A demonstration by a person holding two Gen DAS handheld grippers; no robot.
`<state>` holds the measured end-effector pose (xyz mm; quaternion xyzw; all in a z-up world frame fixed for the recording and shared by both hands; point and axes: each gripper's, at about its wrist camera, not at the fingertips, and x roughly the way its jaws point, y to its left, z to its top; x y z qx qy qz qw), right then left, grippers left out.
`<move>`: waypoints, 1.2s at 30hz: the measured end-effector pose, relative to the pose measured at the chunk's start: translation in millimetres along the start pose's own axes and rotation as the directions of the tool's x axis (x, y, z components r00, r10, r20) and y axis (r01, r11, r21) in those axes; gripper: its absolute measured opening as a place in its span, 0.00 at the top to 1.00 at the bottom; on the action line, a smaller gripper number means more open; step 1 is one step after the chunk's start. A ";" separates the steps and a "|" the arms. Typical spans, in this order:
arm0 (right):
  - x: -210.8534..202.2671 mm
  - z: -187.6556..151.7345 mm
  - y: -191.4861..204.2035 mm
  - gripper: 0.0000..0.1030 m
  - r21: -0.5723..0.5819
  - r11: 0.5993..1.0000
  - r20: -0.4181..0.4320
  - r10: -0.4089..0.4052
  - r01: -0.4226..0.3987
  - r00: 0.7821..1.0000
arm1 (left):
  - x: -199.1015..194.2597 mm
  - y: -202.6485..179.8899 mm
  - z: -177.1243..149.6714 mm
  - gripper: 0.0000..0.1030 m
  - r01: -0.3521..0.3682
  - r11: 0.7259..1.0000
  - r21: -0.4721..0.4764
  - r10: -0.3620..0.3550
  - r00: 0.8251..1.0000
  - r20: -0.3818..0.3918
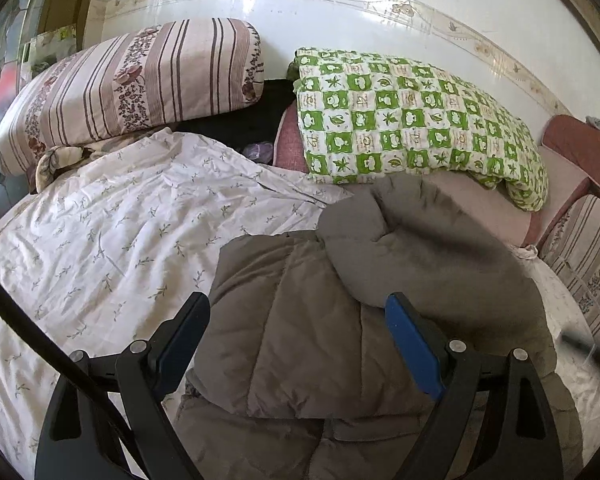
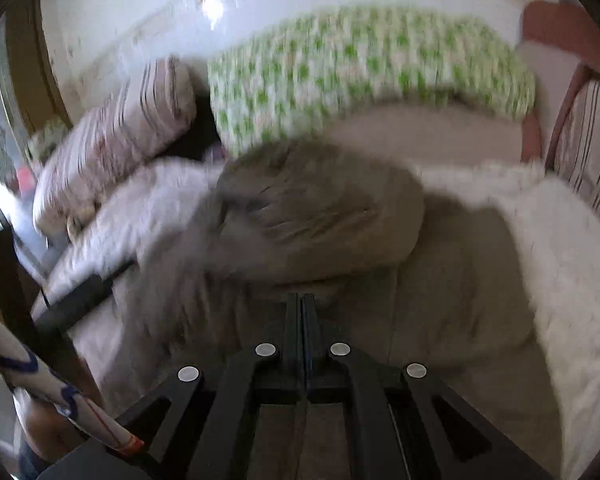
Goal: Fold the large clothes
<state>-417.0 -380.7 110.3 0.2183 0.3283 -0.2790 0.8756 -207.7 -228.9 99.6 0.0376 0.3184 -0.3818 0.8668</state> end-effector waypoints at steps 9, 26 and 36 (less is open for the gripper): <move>17.7 4.4 -20.8 0.98 0.037 0.999 -0.038 0.032 -0.030 0.999 | 12.5 -4.5 -5.1 0.14 -0.002 1.000 0.005 0.003 1.000 -0.028; 128.0 21.5 -23.3 0.90 -0.051 0.998 -0.132 -0.041 0.034 0.990 | 34.4 -11.1 -13.4 0.14 -0.003 0.999 0.040 0.007 0.996 -0.094; 67.1 60.3 -40.1 0.67 0.008 0.999 0.009 0.038 -0.038 0.999 | 30.4 -8.9 -10.5 0.14 -0.008 0.999 0.035 0.011 0.997 -0.078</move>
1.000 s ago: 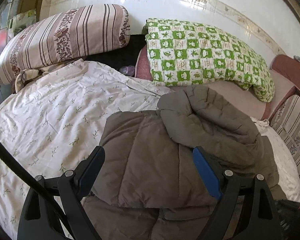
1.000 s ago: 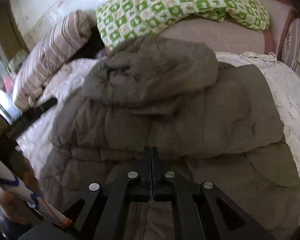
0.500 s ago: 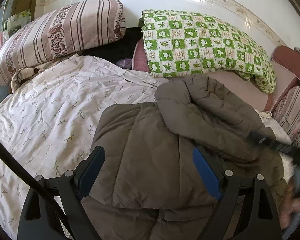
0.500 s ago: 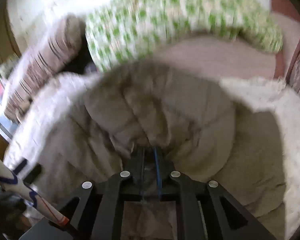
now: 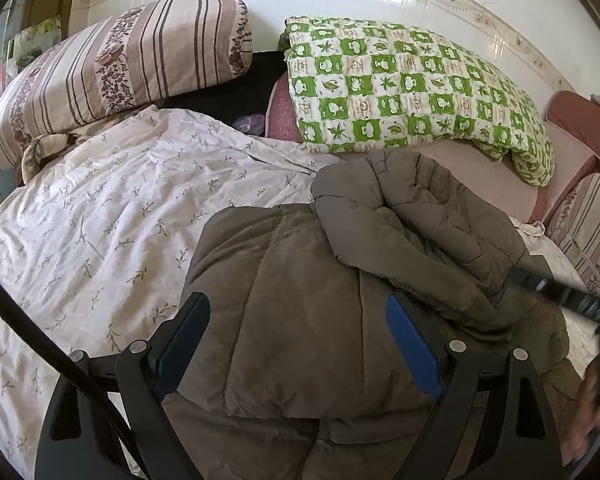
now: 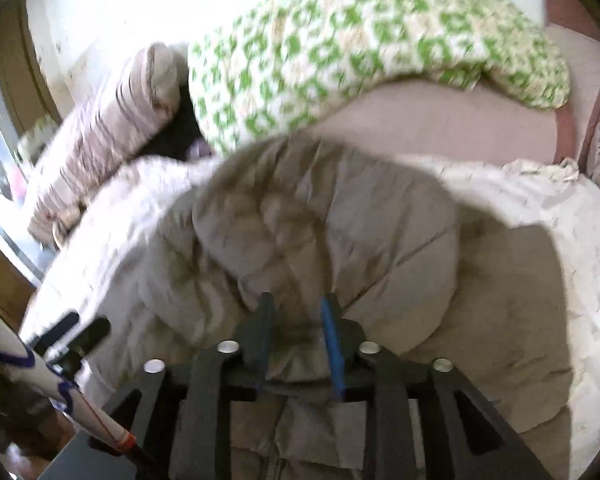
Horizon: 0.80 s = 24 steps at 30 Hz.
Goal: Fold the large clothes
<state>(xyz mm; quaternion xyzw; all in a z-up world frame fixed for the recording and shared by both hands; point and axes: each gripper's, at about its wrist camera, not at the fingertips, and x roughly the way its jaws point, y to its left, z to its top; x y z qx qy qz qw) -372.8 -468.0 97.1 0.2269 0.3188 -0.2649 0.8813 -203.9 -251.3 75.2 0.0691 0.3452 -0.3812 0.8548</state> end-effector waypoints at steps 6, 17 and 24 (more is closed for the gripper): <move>1.3 13.0 -31.9 0.62 0.047 0.997 0.020 -0.066 0.065 0.998 | -8.8 -6.1 11.5 0.14 -0.017 1.000 0.010 0.017 1.000 0.013; 38.3 -18.3 -52.8 0.62 0.017 0.992 -0.085 -0.121 0.123 0.989 | 80.8 -43.9 25.0 0.14 -0.015 0.998 0.068 0.026 0.987 -0.160; 51.7 -26.1 -53.4 0.61 -0.032 0.991 -0.119 -0.133 0.130 0.984 | 103.7 -45.7 10.2 0.10 -0.062 0.992 0.113 0.086 0.972 -0.221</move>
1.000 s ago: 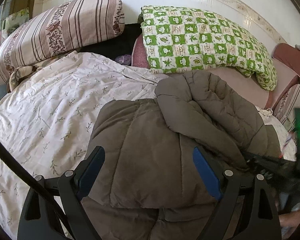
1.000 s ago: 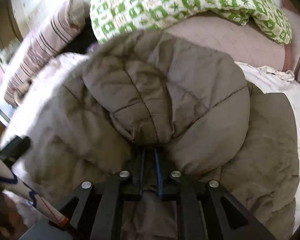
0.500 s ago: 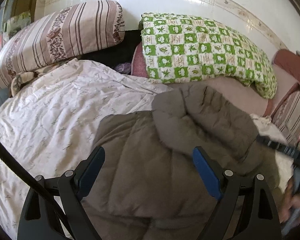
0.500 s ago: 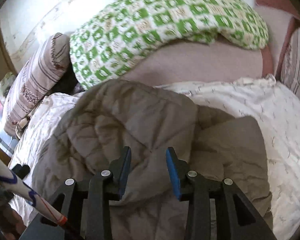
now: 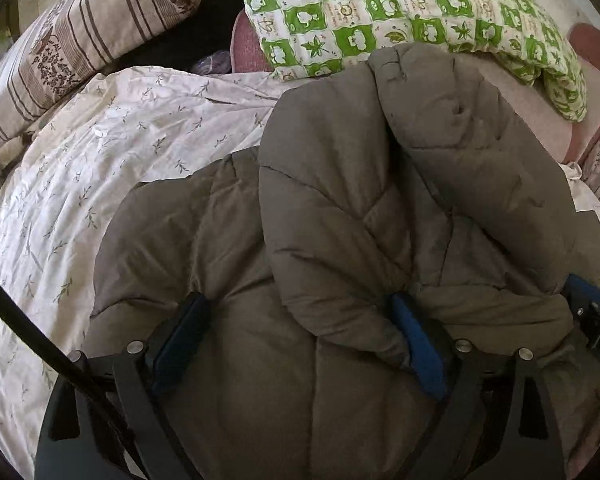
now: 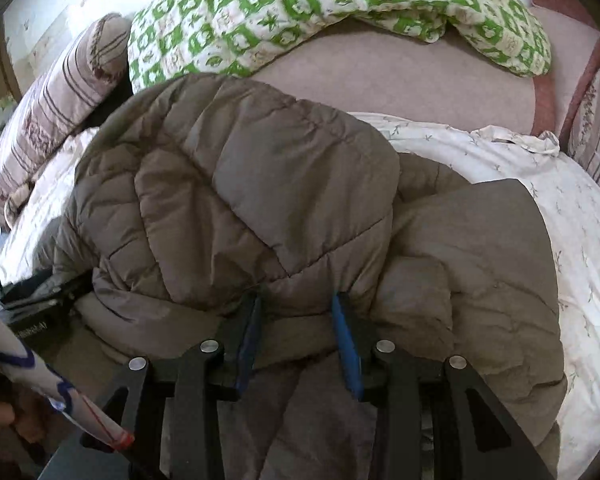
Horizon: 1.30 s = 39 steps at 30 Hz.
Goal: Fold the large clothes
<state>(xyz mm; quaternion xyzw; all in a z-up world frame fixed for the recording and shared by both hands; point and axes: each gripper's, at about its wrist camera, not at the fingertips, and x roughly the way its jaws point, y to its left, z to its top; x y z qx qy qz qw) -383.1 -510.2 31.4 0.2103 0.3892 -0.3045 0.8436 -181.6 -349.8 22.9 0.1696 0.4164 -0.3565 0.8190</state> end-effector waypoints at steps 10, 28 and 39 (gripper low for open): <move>-112.1 -68.7 3.0 0.42 0.060 0.993 0.057 0.101 -0.104 0.993 | -110.7 9.4 -71.7 0.11 0.073 0.997 -0.014 -0.071 0.993 0.099; -184.3 -237.6 43.2 0.39 -0.045 0.997 -0.017 0.057 -0.058 0.998 | -198.8 0.0 -272.6 0.11 -0.043 0.998 0.050 0.039 0.995 0.089; -168.2 -252.6 53.7 0.17 -0.112 0.994 -0.006 -0.016 0.015 1.000 | -187.0 -3.3 -282.8 0.03 -0.081 0.994 0.069 0.073 0.990 0.118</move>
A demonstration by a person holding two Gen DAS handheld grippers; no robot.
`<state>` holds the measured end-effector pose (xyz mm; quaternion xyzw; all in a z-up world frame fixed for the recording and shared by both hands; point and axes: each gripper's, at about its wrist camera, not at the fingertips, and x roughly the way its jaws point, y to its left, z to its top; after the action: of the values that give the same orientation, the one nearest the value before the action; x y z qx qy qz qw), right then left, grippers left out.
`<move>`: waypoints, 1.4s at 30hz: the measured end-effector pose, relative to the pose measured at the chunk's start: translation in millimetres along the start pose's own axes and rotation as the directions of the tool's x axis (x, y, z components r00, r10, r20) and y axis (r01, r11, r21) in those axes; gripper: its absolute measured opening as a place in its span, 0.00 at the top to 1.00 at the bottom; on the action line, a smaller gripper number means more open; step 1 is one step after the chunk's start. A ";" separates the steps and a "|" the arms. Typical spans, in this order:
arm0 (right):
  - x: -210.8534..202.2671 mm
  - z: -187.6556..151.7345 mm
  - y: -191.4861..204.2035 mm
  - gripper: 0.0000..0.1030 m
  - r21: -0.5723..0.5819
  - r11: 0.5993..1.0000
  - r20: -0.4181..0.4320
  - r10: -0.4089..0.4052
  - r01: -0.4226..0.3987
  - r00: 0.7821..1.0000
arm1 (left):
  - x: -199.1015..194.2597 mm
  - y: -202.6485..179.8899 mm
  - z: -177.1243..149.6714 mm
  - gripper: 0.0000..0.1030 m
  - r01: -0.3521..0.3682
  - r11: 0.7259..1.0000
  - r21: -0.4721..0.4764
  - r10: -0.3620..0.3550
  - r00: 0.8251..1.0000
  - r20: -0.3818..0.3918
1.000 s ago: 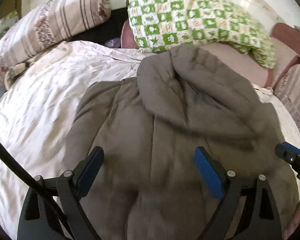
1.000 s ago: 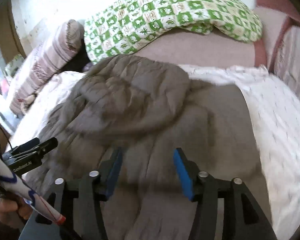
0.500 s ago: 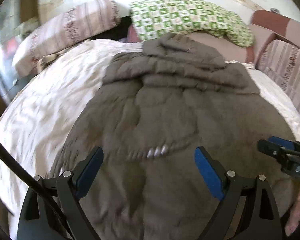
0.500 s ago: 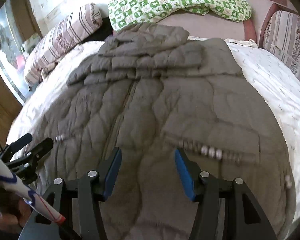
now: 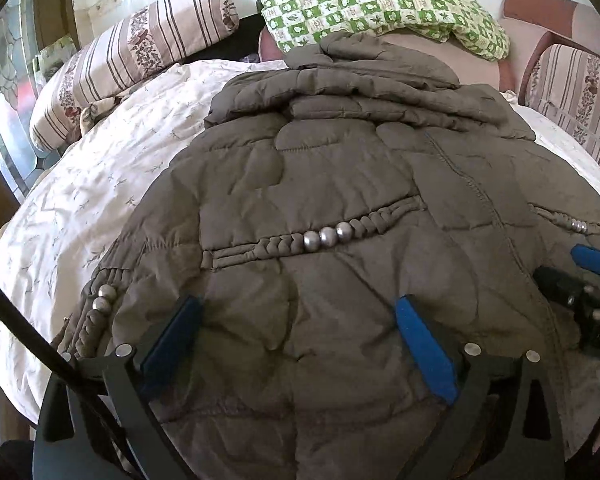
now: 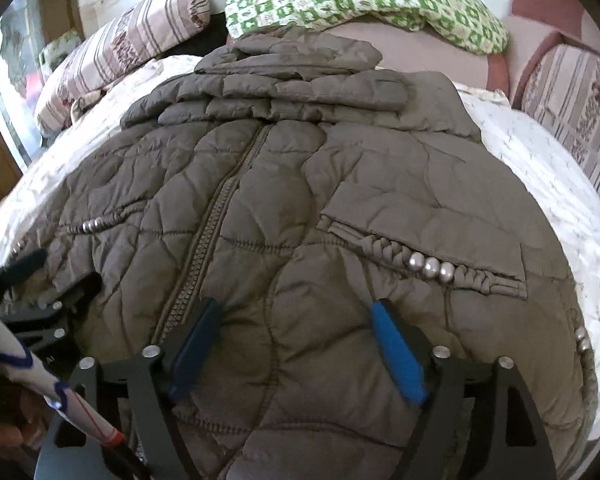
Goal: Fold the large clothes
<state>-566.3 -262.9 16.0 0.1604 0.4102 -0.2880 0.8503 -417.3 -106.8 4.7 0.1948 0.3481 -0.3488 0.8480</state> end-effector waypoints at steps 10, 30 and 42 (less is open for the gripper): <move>3.1 -1.7 -0.8 0.08 -0.007 1.000 0.014 -0.025 0.025 1.000 | -0.3 -2.5 -1.7 0.02 -0.024 1.000 0.004 0.024 1.000 0.009; 5.2 -4.7 -5.6 0.01 -0.006 1.000 0.028 -0.020 0.020 0.999 | 0.3 -3.8 -4.2 0.01 -0.040 0.999 0.010 0.039 0.999 0.035; 4.4 -8.8 -6.2 0.00 -0.030 1.000 0.059 0.000 0.002 0.998 | 0.8 -5.8 -9.8 0.00 -0.047 0.999 0.023 0.045 0.995 0.085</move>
<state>-573.3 -264.9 6.9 0.1389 0.3892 -0.2870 0.8642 -425.6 -105.4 -3.1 0.1985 0.3029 -0.3416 0.8673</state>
